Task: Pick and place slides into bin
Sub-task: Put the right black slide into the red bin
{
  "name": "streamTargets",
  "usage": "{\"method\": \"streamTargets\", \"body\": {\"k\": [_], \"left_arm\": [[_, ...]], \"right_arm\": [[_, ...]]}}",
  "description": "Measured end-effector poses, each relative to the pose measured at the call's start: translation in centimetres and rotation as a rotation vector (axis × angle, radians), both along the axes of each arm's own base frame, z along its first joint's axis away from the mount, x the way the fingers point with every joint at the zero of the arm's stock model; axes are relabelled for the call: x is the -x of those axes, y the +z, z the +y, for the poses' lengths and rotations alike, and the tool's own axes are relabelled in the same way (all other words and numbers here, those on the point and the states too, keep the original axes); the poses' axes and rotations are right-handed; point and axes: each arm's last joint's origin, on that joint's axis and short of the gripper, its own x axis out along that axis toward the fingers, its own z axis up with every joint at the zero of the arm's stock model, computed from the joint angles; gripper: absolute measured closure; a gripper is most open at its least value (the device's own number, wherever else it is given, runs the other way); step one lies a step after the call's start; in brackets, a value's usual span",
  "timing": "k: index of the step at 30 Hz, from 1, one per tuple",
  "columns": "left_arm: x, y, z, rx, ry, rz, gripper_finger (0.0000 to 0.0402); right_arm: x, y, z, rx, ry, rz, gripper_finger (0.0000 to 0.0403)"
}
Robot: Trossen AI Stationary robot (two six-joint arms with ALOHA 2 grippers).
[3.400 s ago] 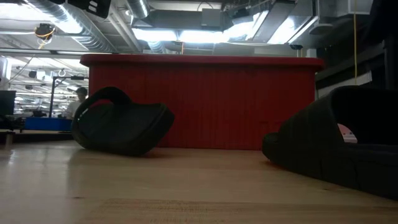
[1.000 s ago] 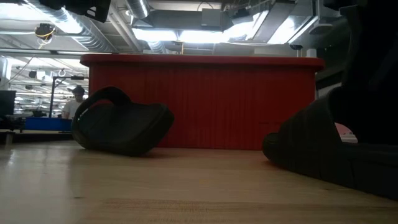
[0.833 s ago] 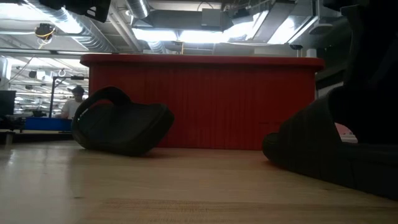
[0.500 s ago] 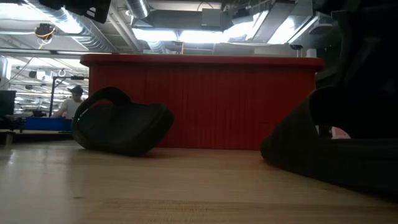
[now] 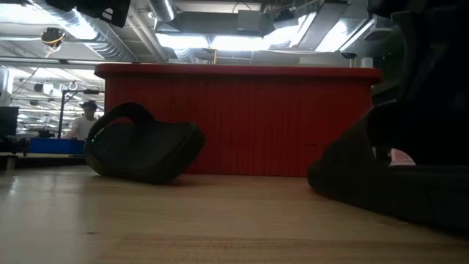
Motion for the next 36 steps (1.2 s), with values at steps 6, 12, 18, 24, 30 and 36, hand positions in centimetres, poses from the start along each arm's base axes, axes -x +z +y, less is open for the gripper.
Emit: {"method": "streamTargets", "body": {"k": [6, 12, 18, 24, 30, 36], "left_arm": [[0.0, 0.1, 0.0, 0.007, 0.000, -0.013, 0.0399], [-0.2, 0.7, -0.1, 0.035, -0.001, -0.065, 0.0400], [-0.3, 1.0, -0.1, 0.050, -0.001, -0.094, 0.0397], [-0.5, 2.2, 0.0, 0.049, 0.067, -0.135, 0.0396], [-0.6, 3.4, 0.5, -0.005, 0.275, -0.193, 0.0400], [-0.6, 4.0, 0.7, -0.075, 0.306, -0.212, 0.0400]], "right_arm": [[-0.2, 1.9, 0.2, 0.004, -0.010, 0.007, 0.0391], [-0.5, 4.3, 0.3, 0.017, -0.023, -0.034, 0.0391], [-0.4, 7.6, -0.1, 0.120, -0.024, -0.099, 0.0391], [-1.1, 10.9, -0.2, 0.161, 0.056, -0.213, 0.0391], [-2.0, 12.6, -1.2, 0.206, 0.080, -0.257, 0.0391], [-3.0, 12.7, -2.6, 0.292, 0.114, -0.235, 0.0391]]}}
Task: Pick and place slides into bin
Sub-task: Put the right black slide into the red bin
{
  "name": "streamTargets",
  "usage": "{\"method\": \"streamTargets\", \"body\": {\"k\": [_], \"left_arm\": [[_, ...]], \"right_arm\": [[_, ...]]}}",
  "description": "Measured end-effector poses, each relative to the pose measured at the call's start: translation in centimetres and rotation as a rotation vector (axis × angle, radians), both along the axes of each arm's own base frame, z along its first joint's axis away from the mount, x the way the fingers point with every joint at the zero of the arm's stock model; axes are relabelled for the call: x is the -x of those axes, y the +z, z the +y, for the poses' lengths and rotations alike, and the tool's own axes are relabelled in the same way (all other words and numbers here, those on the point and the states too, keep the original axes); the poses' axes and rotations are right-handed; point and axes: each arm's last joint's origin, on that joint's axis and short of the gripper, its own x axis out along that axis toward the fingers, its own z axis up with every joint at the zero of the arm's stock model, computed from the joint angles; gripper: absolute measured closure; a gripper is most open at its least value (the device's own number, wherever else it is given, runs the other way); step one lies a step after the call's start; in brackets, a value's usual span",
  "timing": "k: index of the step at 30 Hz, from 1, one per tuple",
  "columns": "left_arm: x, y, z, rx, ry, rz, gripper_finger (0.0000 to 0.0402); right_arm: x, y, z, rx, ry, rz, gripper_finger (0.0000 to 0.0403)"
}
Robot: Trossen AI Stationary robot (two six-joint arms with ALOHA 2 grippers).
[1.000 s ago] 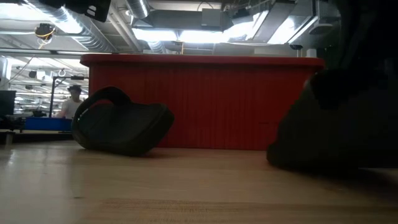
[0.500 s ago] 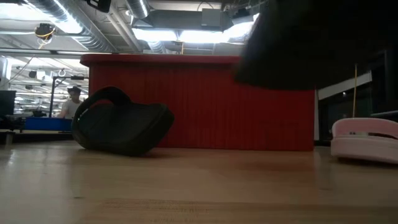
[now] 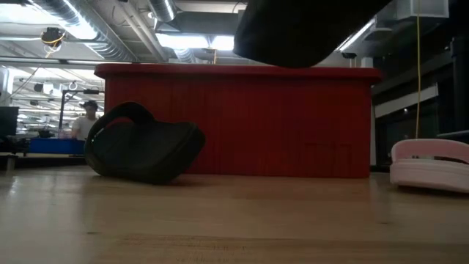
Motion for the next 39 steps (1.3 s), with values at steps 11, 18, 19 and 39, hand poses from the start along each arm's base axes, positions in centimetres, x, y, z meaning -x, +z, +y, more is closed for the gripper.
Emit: {"method": "streamTargets", "body": {"k": [11, 18, 19, 39], "left_arm": [[0.1, 0.2, 0.1, 0.003, 0.005, -0.009, 0.0397], [0.1, 0.3, 0.5, -0.029, 0.108, -0.014, 0.0398], [0.1, 0.3, 0.6, -0.032, 0.128, -0.015, 0.0397], [0.4, 1.1, 3.1, -0.156, 0.425, -0.023, 0.0399]], "right_arm": [[0.4, 5.1, -5.2, 0.102, -0.022, -0.075, 0.0391], [1.4, 8.6, -9.6, 0.154, -0.051, -0.079, 0.0391], [1.5, 9.1, -10.3, 0.161, -0.057, -0.076, 0.0391], [3.9, 13.7, -23.1, 0.162, -0.271, -0.012, 0.0391]]}}
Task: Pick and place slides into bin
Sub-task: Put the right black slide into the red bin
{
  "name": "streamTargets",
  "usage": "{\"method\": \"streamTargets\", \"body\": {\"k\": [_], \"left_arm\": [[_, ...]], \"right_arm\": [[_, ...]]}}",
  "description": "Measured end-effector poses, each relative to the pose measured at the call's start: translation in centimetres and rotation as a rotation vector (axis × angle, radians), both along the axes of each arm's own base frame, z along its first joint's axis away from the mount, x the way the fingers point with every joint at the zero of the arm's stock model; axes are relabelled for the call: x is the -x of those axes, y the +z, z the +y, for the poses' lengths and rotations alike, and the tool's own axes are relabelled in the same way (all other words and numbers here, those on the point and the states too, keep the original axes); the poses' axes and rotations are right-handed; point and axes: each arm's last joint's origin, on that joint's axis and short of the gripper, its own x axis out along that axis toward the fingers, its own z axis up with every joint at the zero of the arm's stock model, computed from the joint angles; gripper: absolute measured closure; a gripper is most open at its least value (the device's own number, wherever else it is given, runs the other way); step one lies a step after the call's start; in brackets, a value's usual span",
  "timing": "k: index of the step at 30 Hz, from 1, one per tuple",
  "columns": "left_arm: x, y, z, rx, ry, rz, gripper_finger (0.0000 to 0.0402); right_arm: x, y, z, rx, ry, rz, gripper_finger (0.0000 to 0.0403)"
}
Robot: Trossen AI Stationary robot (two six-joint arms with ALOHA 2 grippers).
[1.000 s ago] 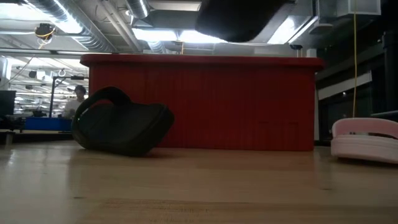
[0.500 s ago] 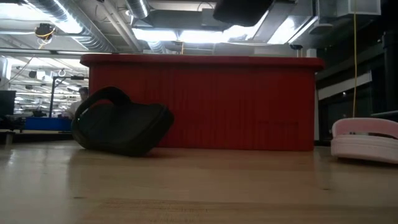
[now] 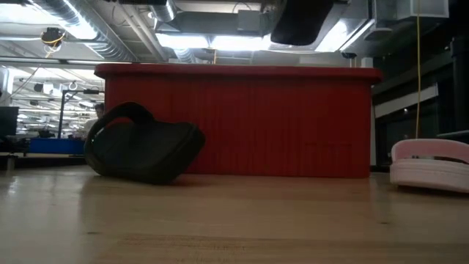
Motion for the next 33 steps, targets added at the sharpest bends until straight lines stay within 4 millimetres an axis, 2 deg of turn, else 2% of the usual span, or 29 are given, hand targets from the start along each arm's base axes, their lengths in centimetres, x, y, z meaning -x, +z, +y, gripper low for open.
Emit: {"method": "streamTargets", "body": {"k": [13, 17, 25, 33], "left_arm": [[1.2, 1.6, 3.3, 0.032, 0.031, -0.091, 0.0400], [1.0, 1.8, 4.2, -0.003, 0.079, -0.056, 0.0399], [-0.1, 4.3, 6.1, 0.007, 0.083, -0.011, 0.0399], [-0.3, 3.6, 7.6, -0.008, 0.160, 0.066, 0.0399]], "right_arm": [[-0.6, 0.3, -4.0, -0.002, 0.033, 0.098, 0.0391], [-0.5, 0.3, -5.3, -0.011, 0.019, 0.118, 0.0391], [-0.2, 0.5, -8.8, -0.016, -0.028, 0.107, 0.0391], [0.5, 0.6, -12.4, -0.099, -0.021, 0.075, 0.0391]]}}
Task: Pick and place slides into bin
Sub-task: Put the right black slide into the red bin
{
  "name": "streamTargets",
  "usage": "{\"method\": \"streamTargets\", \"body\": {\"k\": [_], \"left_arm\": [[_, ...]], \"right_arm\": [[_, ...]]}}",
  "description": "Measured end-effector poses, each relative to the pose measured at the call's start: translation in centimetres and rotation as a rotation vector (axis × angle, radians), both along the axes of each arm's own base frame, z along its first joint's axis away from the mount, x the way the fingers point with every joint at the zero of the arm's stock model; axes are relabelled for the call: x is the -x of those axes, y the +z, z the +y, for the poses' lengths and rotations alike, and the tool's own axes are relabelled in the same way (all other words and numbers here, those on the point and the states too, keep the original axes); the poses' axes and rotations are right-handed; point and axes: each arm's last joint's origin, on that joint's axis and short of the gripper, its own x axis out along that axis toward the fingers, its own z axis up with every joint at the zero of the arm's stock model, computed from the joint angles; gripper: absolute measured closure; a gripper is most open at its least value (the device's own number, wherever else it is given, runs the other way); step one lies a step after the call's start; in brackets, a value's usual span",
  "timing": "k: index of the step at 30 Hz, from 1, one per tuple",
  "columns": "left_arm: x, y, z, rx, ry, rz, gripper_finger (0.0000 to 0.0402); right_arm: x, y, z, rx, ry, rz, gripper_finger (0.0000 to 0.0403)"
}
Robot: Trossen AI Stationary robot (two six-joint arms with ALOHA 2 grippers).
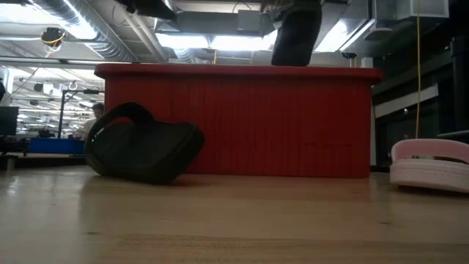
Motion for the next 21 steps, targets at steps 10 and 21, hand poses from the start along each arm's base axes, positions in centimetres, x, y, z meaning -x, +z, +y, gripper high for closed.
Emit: {"method": "streamTargets", "body": {"k": [10, 21], "left_arm": [[0.1, -0.1, 0.3, 0.006, 0.019, 0.006, 0.0397], [0.1, -0.3, 0.3, 0.008, 0.019, 0.036, 0.0399]], "right_arm": [[-0.9, -4.4, -3.3, -0.036, -0.037, 0.077, 0.0391], [-1.7, -11.8, -5.4, -0.069, -0.061, 0.177, 0.0391]]}}
